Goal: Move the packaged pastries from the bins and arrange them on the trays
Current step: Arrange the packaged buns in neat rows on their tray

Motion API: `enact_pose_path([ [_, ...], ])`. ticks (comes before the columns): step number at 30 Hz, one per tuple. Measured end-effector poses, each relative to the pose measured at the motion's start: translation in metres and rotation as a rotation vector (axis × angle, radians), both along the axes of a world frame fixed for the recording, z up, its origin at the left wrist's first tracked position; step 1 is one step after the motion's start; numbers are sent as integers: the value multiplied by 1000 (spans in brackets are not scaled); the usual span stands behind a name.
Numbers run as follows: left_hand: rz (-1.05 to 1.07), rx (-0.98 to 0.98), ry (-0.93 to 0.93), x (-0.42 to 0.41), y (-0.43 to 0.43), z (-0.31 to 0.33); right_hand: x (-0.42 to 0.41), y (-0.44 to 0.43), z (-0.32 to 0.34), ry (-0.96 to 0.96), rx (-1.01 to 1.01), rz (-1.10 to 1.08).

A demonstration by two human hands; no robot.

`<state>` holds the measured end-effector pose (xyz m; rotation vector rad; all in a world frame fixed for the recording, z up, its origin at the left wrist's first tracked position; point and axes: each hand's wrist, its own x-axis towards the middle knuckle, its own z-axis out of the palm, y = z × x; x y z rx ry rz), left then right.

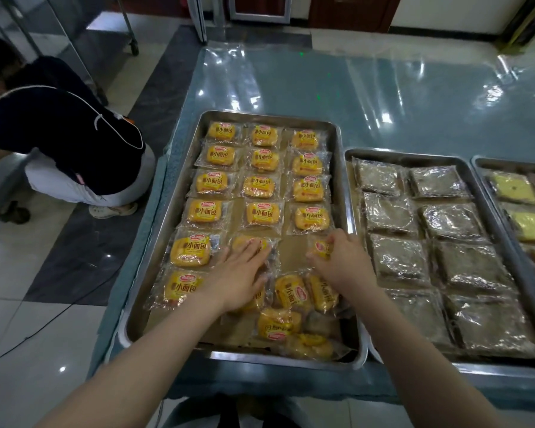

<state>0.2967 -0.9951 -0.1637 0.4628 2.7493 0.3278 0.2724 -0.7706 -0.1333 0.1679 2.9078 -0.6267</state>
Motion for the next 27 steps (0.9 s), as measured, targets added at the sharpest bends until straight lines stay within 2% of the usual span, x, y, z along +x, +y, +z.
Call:
enact_pose_path([
  [4,-5,-90,-92,-3,5,-5,2,-8,-5,99,-108,3],
  [7,-24,-114,-144,-6,4,-3,-3,0,-6,152,-35,181],
  [9,-36,-133,-173,-8,4,-1,-7,7,-9,62,1,410],
  [11,-42,-143,-188,-9,4,-1,-7,10,-9,-86,-33,538],
  [13,-41,-143,-195,-8,5,-3,-6,12,-13,-112,-25,533],
  [17,-39,-132,-197,-7,3,-9,5,7,-21,74,103,362],
  [20,-33,-124,-180,-6,3,-13,9,-1,-23,162,203,369],
  [24,-21,-129,-148,2,4,-20,10,-3,-35,3,219,617],
  [27,-14,-115,-130,5,4,-24,10,-1,-45,-85,317,641],
])
